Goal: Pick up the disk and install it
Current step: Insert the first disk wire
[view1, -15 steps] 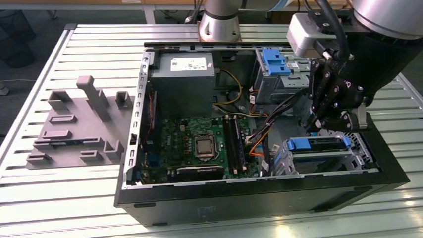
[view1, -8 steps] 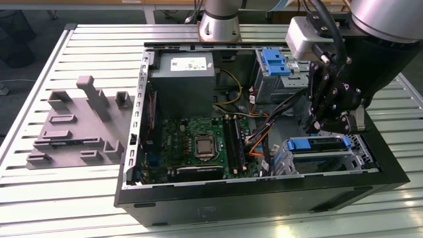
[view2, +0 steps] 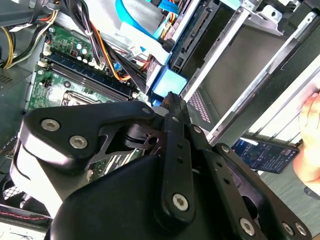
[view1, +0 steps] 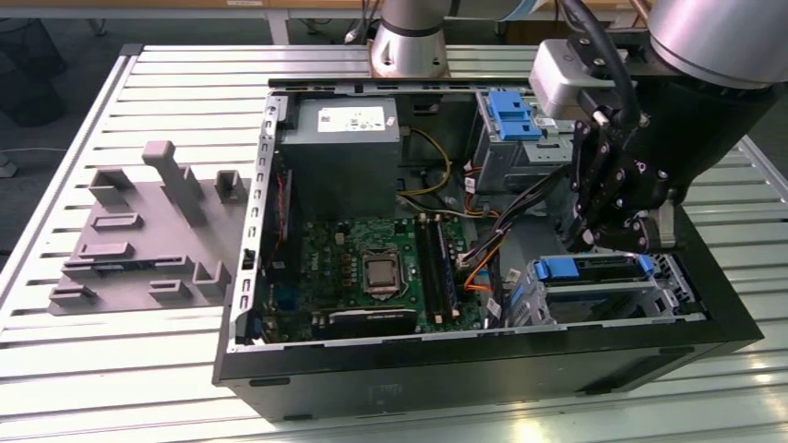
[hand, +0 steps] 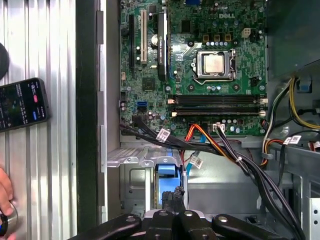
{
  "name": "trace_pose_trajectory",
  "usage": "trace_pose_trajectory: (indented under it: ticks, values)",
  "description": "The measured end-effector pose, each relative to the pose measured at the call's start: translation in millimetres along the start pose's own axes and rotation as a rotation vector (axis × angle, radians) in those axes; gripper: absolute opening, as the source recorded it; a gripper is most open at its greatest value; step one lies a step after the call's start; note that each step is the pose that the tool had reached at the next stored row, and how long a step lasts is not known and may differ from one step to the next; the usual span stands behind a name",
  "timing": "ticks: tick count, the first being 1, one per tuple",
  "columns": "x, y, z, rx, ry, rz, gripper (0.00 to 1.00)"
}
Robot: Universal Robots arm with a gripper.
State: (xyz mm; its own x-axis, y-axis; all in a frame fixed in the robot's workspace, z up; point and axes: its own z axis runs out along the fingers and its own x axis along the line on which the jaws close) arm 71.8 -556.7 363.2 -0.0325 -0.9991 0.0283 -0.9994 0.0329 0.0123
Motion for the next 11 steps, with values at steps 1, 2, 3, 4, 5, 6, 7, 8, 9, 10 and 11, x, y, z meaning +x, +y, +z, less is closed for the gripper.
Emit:
trace_pose_trajectory:
  ticks: [1, 2, 3, 4, 5, 6, 7, 8, 9, 10, 11]
  values:
    - [0.0, 0.0, 0.4, 0.0, 0.0, 0.0, 0.11]
    - [0.0, 0.0, 0.4, 0.0, 0.0, 0.0, 0.11]
    - [0.0, 0.0, 0.4, 0.0, 0.0, 0.0, 0.11]
    - [0.0, 0.0, 0.5, 0.0, 0.0, 0.0, 0.11]
    - [0.0, 0.0, 0.5, 0.0, 0.0, 0.0, 0.11]
    - [0.0, 0.0, 0.5, 0.0, 0.0, 0.0, 0.11]
    - [0.0, 0.0, 0.5, 0.0, 0.0, 0.0, 0.11]
    - [0.0, -0.1, 0.5, 0.0, 0.0, 0.0, 0.11]
    - [0.0, -0.5, 0.6, 0.0, -0.0001, 0.0, 0.11]
    - [-0.1, -0.9, 0.6, 0.0, -0.0002, 0.0, 0.11]
    - [-0.1, -1.6, 0.6, 0.0001, -0.0001, 0.0, 0.11]
